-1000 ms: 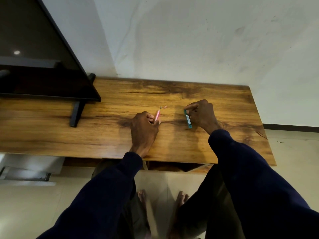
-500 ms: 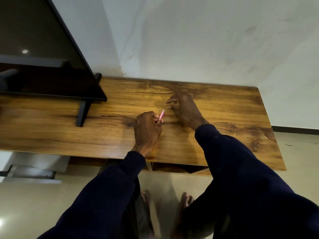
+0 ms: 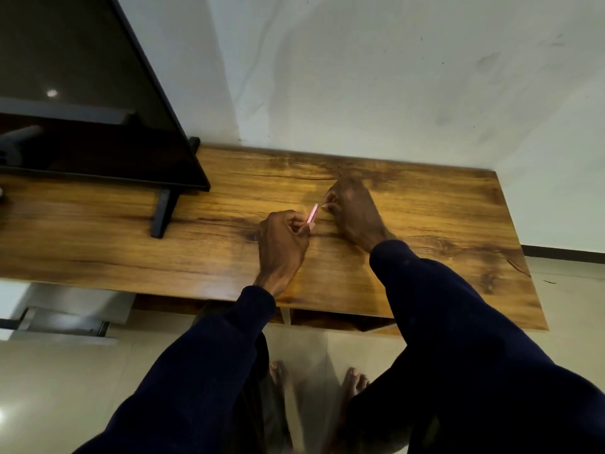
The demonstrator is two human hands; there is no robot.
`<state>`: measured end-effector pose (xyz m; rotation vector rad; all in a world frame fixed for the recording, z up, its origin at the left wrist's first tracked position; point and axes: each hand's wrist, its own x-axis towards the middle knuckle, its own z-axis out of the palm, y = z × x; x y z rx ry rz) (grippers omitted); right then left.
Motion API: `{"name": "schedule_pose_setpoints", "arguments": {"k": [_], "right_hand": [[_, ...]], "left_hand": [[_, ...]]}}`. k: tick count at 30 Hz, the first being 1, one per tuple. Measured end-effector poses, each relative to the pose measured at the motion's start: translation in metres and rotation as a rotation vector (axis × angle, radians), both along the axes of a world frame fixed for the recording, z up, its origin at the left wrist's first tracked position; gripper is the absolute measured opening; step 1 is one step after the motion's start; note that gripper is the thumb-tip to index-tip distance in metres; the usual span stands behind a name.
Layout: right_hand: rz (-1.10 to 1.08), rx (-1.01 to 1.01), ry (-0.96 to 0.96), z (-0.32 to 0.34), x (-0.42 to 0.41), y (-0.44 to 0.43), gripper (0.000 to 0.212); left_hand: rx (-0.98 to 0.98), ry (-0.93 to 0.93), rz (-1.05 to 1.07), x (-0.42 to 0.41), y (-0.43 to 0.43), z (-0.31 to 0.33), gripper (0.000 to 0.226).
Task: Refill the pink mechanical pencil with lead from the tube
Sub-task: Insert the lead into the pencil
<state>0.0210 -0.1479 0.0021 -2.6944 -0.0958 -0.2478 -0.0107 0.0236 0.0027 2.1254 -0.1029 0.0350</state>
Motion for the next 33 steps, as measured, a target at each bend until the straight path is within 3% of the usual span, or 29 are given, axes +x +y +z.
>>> {"name": "schedule_pose_setpoints", "arguments": {"k": [3, 5, 15, 28, 33], "right_hand": [[0.02, -0.12, 0.033, -0.002, -0.002, 0.001, 0.005], [0.031, -0.072, 0.015, -0.002, -0.005, 0.002, 0.006], [-0.149, 0.766, 0.009, 0.035, -0.038, -0.017, 0.006], [-0.033, 0.76, -0.035, 0.073, -0.063, -0.031, 0.01], [-0.028, 0.67, -0.038, 0.085, -0.067, -0.028, 0.008]], "left_hand": [[-0.018, 0.018, -0.001, -0.001, -0.001, 0.002, 0.012], [-0.031, 0.028, 0.006, -0.002, 0.0, 0.004, 0.012], [-0.122, -0.013, -0.035, -0.015, -0.009, 0.023, 0.016], [-0.245, -0.094, -0.076, -0.033, -0.023, 0.051, 0.024], [-0.254, -0.117, -0.08, -0.036, -0.023, 0.057, 0.023]]}}
